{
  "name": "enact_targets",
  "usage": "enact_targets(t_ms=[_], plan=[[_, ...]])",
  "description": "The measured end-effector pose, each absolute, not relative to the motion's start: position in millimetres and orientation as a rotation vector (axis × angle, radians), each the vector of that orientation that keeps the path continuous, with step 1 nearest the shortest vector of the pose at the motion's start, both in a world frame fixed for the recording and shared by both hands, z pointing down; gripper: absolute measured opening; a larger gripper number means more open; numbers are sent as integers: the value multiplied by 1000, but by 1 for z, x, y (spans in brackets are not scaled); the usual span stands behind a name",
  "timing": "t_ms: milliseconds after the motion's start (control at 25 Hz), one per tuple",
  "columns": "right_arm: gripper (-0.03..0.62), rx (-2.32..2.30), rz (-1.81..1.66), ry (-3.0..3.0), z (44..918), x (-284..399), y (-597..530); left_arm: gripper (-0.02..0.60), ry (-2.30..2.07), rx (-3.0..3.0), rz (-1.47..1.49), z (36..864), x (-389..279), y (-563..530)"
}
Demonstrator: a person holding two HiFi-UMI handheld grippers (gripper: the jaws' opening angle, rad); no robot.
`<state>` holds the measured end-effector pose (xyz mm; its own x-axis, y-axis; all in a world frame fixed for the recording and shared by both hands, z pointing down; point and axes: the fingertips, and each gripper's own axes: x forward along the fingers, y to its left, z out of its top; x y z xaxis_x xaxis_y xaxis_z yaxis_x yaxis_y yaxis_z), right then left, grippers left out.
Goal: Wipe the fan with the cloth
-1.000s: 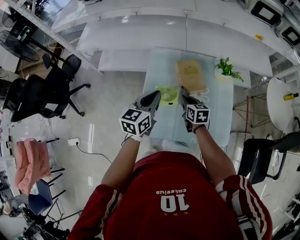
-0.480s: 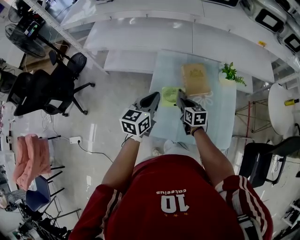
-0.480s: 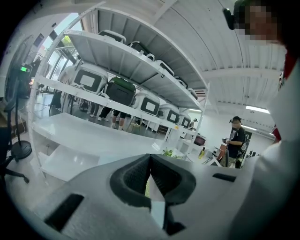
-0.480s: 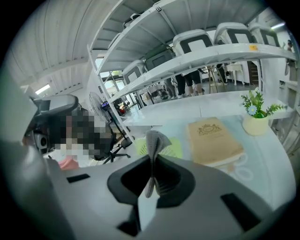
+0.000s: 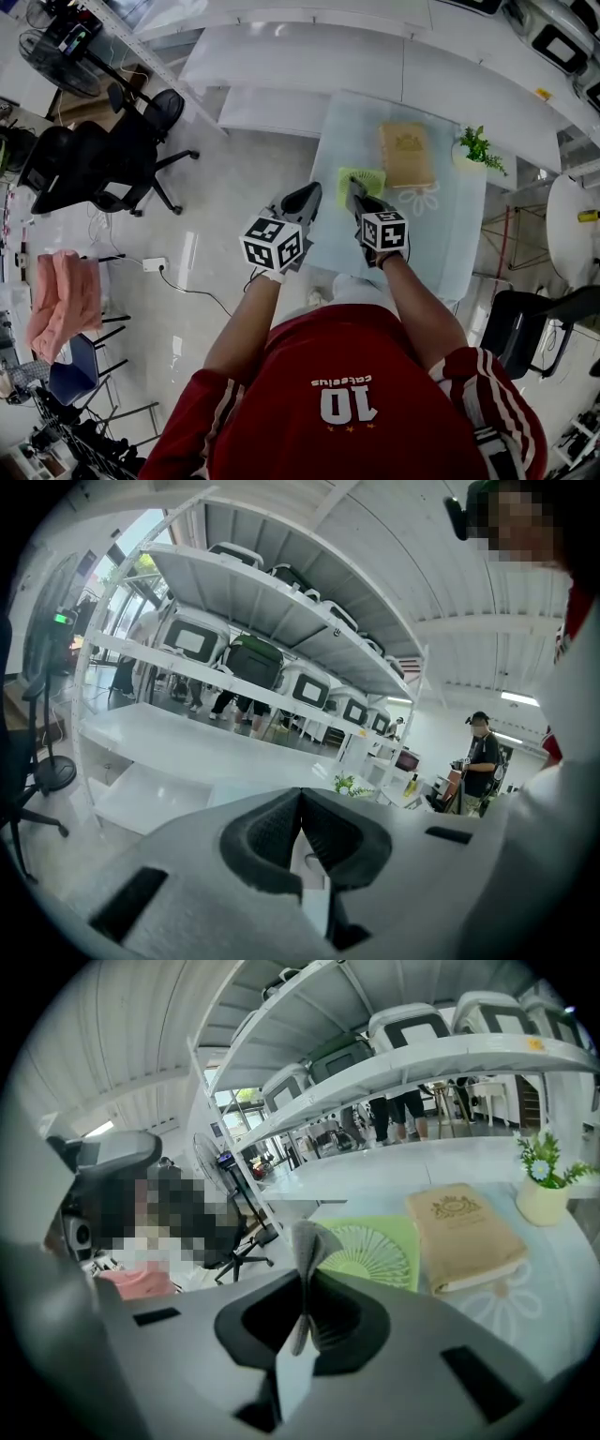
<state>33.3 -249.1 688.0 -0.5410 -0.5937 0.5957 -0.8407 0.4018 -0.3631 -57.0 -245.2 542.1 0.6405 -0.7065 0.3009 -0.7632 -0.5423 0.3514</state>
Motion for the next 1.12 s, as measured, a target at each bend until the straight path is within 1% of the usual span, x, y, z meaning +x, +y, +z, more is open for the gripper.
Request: enact_targets(t_ms=[400,1120], plan=[[15,1130,896,-2327,706,5,-256,0,-1163,2380,199,557,-63,-249],[15,1132,886,-2316,729,0,-270,0,-1147,2357,252,575,-61,-256]])
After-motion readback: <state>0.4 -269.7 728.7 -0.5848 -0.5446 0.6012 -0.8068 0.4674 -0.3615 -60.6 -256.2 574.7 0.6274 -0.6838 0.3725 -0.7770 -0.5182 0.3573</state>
